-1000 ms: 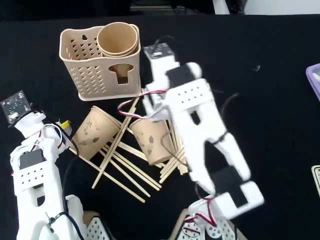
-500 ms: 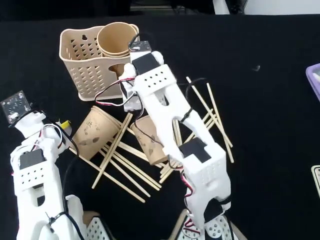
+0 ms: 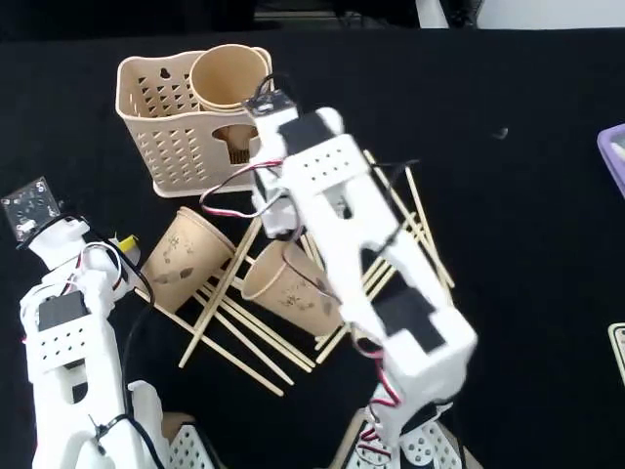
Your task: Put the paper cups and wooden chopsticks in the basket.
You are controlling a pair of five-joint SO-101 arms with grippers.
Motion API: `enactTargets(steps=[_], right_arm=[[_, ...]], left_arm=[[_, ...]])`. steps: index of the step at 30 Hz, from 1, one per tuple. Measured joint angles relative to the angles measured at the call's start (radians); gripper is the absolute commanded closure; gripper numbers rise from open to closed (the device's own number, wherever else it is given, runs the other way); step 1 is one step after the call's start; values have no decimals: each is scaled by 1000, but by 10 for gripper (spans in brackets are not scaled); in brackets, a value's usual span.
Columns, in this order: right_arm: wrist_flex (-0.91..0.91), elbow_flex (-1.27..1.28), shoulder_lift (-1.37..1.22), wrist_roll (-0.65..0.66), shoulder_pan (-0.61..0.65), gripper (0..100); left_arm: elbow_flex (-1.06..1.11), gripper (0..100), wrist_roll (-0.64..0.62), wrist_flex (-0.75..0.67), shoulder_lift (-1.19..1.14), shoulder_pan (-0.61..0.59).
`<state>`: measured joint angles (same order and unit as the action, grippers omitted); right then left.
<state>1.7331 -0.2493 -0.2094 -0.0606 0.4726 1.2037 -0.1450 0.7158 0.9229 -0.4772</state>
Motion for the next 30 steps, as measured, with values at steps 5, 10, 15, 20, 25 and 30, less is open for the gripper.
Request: enactTargets(steps=[5,10,15,20,25,30], right_arm=[[0,133,178,172,-12,988],[0,256,338,301,-38,988],[0,393,436,404,-169,988],[-54,555,451,459,-245,985],[-58,546,479,462,-247,887],[0,502,629,465,-180,854]], left_arm=[[0,755,0,0,0,0],[0,755,0,0,0,0],[0,755,0,0,0,0],[0,755,0,0,0,0],[0,755,0,0,0,0],[0,755,0,0,0,0]])
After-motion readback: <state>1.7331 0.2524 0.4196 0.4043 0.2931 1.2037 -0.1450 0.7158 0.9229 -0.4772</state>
